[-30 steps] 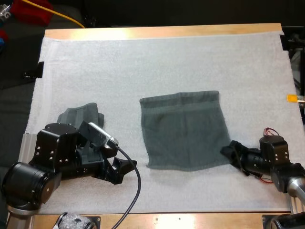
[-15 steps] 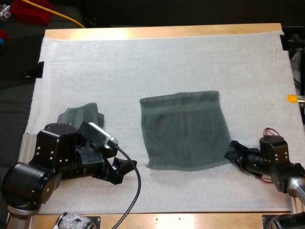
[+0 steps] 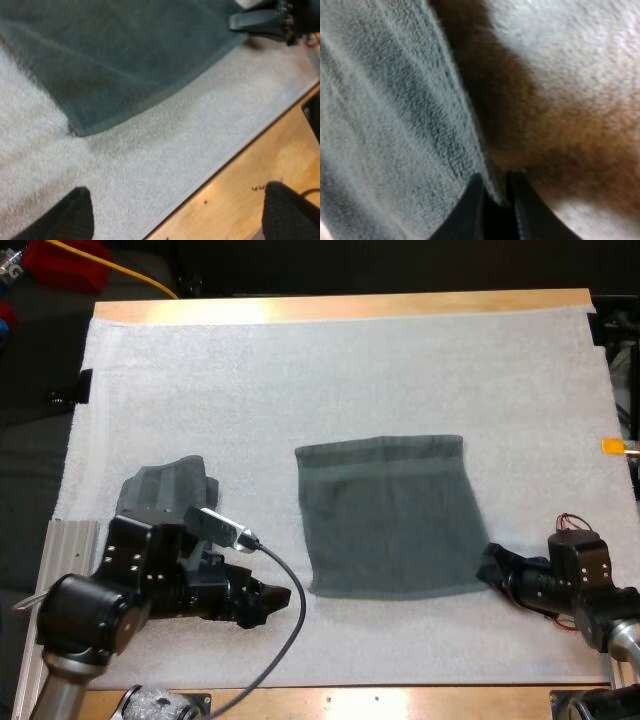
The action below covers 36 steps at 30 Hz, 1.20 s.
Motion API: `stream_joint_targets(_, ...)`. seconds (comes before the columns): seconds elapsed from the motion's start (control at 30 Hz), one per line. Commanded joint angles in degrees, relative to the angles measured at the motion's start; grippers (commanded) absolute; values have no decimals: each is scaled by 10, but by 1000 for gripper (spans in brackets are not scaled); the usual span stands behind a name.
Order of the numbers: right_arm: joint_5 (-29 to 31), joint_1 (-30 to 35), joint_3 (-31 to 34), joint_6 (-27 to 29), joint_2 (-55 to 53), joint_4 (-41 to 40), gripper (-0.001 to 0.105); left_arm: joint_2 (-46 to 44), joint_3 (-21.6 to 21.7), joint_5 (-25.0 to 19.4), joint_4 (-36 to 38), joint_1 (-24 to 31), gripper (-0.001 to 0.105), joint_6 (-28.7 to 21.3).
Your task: Pick towel from pile, fold and stack
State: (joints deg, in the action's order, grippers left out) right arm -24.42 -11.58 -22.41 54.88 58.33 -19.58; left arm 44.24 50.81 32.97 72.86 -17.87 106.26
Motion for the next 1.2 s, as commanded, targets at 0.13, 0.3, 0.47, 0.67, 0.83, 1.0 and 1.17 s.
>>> stream_joint_targets(0.13,2,-1,1,28,-4,-25,2,-2,-67,24,-72,-1,67,45)
stream_joint_targets(0.3,2,-1,1,31,-4,-25,2,-2,-132,25,-150,-1,67,77)
stream_joint_targets(0.47,2,-1,1,32,-4,-25,2,9,-185,11,-219,-1,67,115)
stream_joint_targets(0.67,0,-1,1,32,-4,-25,2,67,-207,11,-260,-1,67,124)
stream_joint_targets(0.83,0,-1,1,32,-4,-25,2,142,-207,19,-300,-1,67,124)
stream_joint_targets(1.0,-2,-1,1,32,-4,-25,2,211,-207,58,-335,-1,67,124)
stream_joint_targets(1.17,-2,-1,1,32,-4,-25,2,265,-207,61,-365,-1,67,124)
